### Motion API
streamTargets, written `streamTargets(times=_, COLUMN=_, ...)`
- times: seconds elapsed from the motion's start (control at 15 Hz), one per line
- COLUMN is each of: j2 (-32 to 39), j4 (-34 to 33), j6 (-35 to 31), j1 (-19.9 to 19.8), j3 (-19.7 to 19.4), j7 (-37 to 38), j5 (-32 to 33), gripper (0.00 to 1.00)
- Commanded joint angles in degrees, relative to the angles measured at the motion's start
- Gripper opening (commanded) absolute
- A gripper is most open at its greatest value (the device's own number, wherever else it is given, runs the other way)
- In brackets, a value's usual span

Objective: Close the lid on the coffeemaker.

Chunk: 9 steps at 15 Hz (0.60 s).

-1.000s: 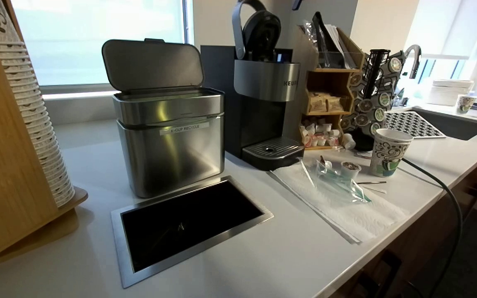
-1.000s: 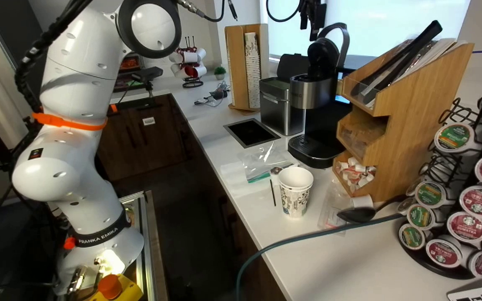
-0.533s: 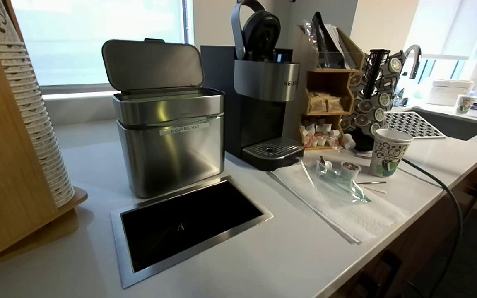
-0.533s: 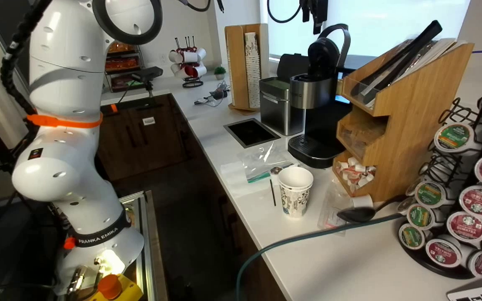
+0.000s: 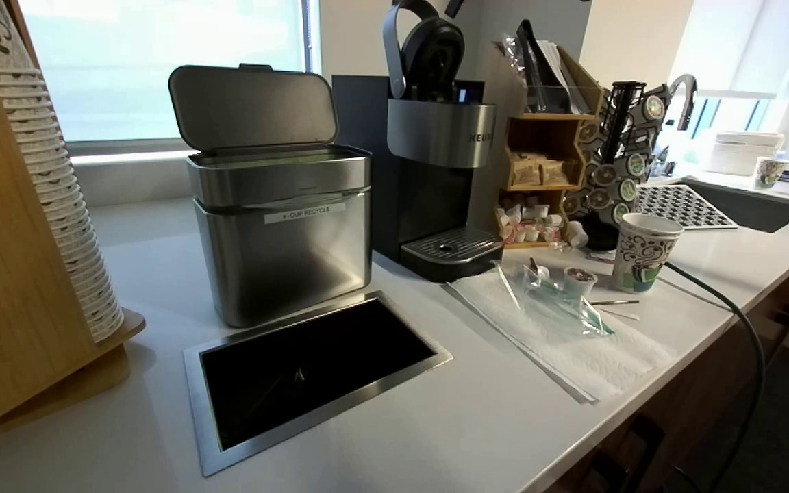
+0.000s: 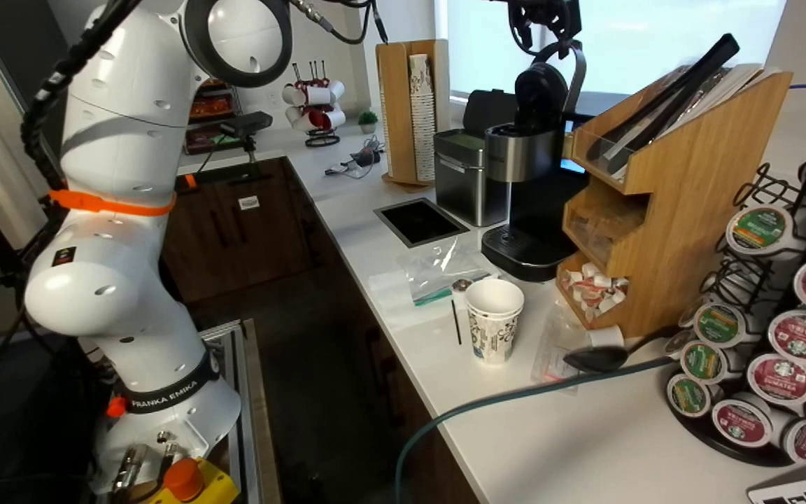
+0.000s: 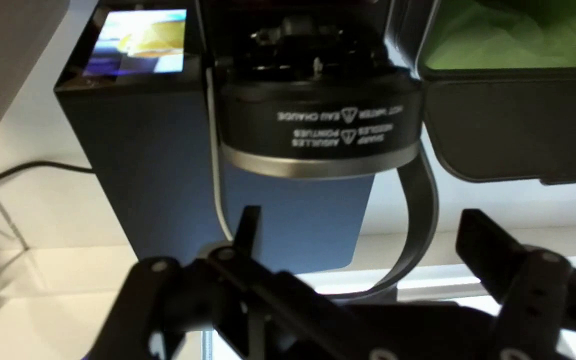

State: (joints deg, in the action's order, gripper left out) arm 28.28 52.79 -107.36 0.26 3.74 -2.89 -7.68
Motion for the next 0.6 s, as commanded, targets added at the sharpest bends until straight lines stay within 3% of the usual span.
streamTargets(times=0.0, j2=1.7, j4=-5.4, j6=-1.6, j1=1.3, j3=0.2, j7=-7.3, j5=3.6, gripper=1.00)
streamTargets(times=0.2, j2=2.0, j4=-7.3, j6=-6.5, j1=2.4, j3=0.6, j7=-12.7, j5=5.1, gripper=1.00)
streamTargets(times=0.27, j2=0.7, j4=-4.9, j6=-4.3, j1=1.8, j3=0.4, j7=-9.6, j5=3.6, gripper=1.00)
streamTargets(times=0.53, j2=1.5, j4=-5.7, j6=-5.8, j1=1.5, j3=0.7, j7=-10.3, j5=2.9, gripper=1.00)
